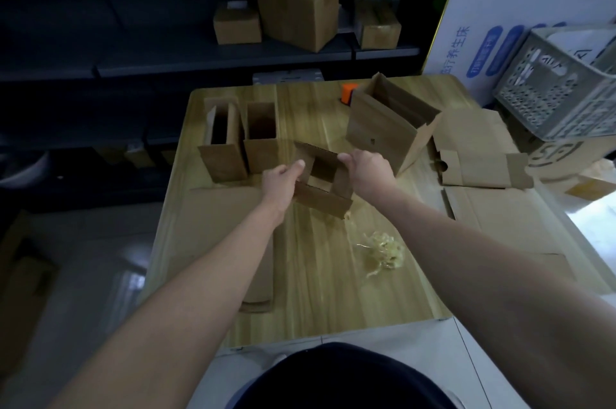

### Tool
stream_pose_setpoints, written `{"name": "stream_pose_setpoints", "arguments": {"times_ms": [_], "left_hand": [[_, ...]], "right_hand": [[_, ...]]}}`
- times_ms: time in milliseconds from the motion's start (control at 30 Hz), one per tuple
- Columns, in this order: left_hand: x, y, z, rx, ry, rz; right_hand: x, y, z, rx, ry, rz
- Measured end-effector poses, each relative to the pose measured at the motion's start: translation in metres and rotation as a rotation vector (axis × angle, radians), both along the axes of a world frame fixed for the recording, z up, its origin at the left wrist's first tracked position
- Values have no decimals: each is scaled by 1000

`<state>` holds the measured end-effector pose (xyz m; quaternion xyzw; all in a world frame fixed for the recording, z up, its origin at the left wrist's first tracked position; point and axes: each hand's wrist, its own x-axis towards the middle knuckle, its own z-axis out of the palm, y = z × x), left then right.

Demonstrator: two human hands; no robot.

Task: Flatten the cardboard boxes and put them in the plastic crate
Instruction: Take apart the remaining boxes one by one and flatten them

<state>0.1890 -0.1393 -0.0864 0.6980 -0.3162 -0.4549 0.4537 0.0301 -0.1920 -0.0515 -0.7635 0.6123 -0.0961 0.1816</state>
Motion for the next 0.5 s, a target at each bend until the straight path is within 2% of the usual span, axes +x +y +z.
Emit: {"name": "stream_pose_setpoints", "arguments": {"times_ms": [67,233,367,433,500], "left_hand": [[4,1,-2,21,-35,-28],[17,-2,-11,237,-71,-75],[20,-6,-15,336,-259,-87],[18,-8,-16,361,-383,-116],[17,-10,-16,377,-413,-131]], "right_hand": [[2,-3,-2,14,5,-7],[10,0,-16,41,116,87],[15,5,-26,82,133,124],[18,6,-27,64,127,139],[18,5,-26,63,-3,90]]}}
